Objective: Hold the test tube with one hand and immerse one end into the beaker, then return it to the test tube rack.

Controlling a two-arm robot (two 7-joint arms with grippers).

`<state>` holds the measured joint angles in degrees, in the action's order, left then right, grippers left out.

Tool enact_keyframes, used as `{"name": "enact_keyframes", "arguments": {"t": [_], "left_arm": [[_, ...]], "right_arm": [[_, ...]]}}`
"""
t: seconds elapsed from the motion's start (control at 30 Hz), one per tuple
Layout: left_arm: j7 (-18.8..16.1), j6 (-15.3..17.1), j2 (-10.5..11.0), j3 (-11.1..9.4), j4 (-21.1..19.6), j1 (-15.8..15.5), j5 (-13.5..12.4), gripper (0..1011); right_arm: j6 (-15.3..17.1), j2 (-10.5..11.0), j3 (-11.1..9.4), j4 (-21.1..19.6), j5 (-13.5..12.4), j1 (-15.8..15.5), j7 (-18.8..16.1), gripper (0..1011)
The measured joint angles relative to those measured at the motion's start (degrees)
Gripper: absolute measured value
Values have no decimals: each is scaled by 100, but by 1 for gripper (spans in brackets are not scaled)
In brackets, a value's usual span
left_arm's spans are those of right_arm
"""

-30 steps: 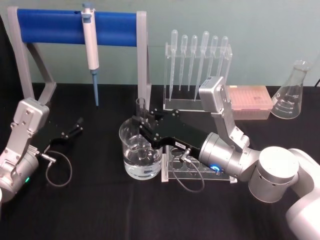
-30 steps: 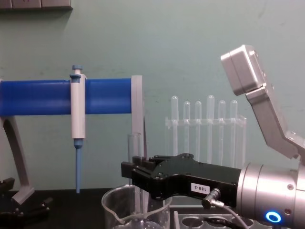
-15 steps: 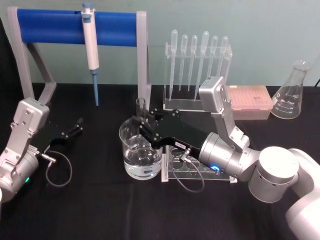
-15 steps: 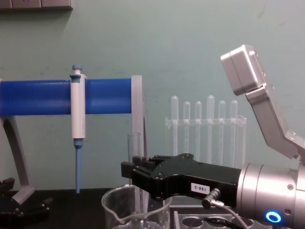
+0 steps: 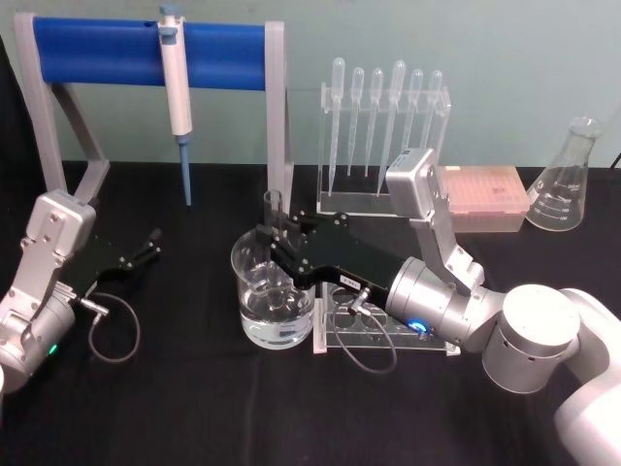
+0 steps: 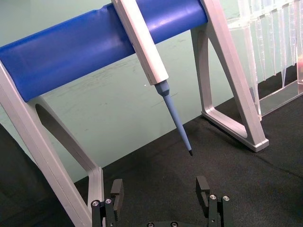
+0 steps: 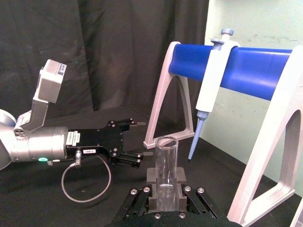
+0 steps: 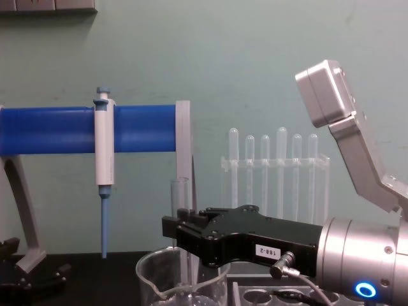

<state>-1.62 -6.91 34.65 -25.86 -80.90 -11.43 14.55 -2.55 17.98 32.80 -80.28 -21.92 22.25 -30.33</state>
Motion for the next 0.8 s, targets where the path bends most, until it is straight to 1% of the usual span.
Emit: {"name": "enact_keyframes", "arguments": {"t": [0.8], "left_arm": [[0,0,0,0,0,0,0,1000]], "right_arm": [[0,0,0,0,0,0,0,224]]}}
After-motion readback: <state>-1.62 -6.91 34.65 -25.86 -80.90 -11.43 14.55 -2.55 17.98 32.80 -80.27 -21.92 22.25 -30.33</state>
